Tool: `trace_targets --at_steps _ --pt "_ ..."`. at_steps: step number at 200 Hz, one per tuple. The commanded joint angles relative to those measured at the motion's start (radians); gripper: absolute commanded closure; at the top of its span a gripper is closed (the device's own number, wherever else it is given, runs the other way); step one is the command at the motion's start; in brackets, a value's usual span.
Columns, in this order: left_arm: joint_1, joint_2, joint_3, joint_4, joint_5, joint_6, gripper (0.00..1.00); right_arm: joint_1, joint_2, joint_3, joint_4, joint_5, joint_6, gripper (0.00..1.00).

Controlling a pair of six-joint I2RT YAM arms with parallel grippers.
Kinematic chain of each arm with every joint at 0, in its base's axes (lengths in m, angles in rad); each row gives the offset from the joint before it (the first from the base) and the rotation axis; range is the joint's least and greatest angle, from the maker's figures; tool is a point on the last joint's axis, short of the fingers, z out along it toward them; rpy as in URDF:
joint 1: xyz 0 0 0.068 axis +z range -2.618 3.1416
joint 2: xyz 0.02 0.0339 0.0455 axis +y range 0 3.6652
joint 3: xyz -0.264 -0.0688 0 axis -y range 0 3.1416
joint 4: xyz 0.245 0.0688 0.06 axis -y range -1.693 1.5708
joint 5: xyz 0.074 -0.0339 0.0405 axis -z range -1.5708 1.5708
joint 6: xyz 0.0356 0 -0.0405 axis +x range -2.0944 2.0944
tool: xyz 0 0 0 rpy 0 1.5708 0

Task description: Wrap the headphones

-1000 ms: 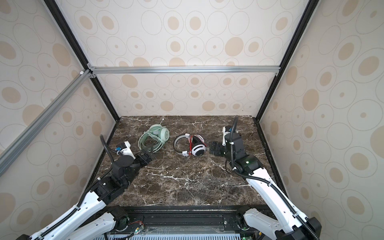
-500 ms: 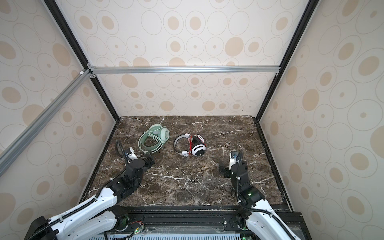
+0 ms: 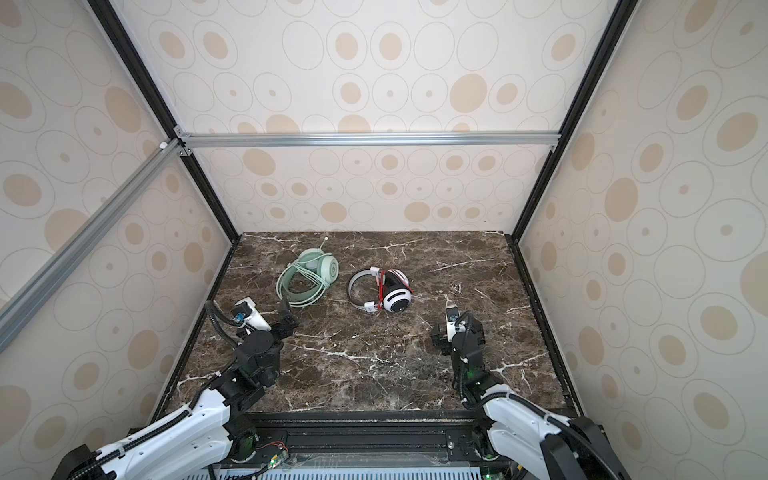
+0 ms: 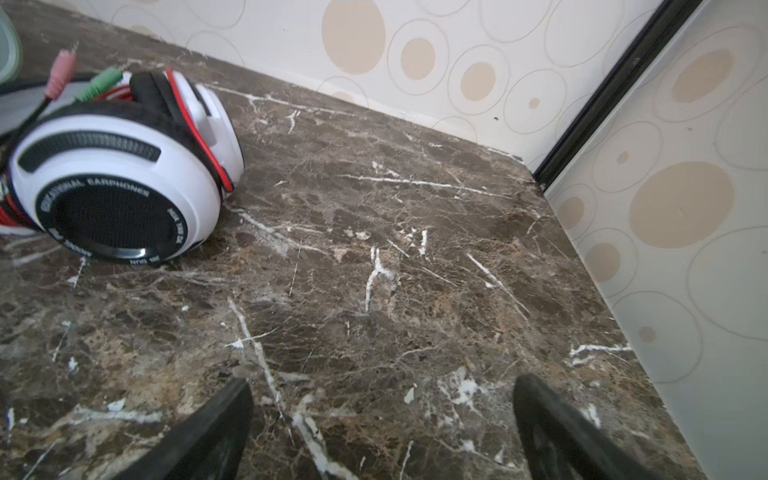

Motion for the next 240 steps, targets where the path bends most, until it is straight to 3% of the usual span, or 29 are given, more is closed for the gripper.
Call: trace_targets --at_steps 1,35,57,80,103,124,140,166,185,211,240 --pt "0.008 -0.006 -0.015 0.09 -0.031 0.082 0.02 -0.021 0.11 0.0 0.251 -0.063 -0.072 0.0" --pt "0.01 -0.041 -0.099 0.253 -0.028 0.213 0.02 -0.119 0.185 0.036 0.294 -0.162 0.0 0.04" --pt "0.011 -0.079 -0.195 0.429 0.02 0.342 0.02 -0.186 0.212 0.07 0.274 -0.131 0.058 0.0" --pt "0.012 -0.108 -0.256 0.52 -0.019 0.38 0.02 -0.218 0.236 0.067 0.313 -0.124 0.072 0.0" --pt "0.023 -0.082 -0.285 0.579 -0.063 0.42 0.02 -0.223 0.33 0.021 0.502 -0.103 0.063 0.0" --pt "0.053 -0.007 -0.311 0.669 -0.074 0.476 0.02 -0.224 0.53 0.005 0.741 -0.061 0.065 0.0" --pt "0.063 0.051 -0.322 0.759 -0.106 0.503 0.02 -0.223 0.551 0.031 0.717 -0.11 0.031 0.0" --pt "0.066 0.059 -0.327 0.795 -0.054 0.596 0.02 -0.222 0.551 0.015 0.732 -0.207 -0.005 0.0" --pt "0.077 0.063 -0.346 0.823 -0.078 0.624 0.02 -0.223 0.532 0.051 0.65 -0.195 -0.005 0.0" --pt "0.118 0.116 -0.389 0.902 -0.07 0.613 0.02 -0.264 0.467 0.159 0.354 -0.24 0.045 0.0" --pt "0.188 0.216 -0.399 0.937 -0.066 0.522 0.02 -0.287 0.471 0.206 0.27 -0.26 0.064 0.0"
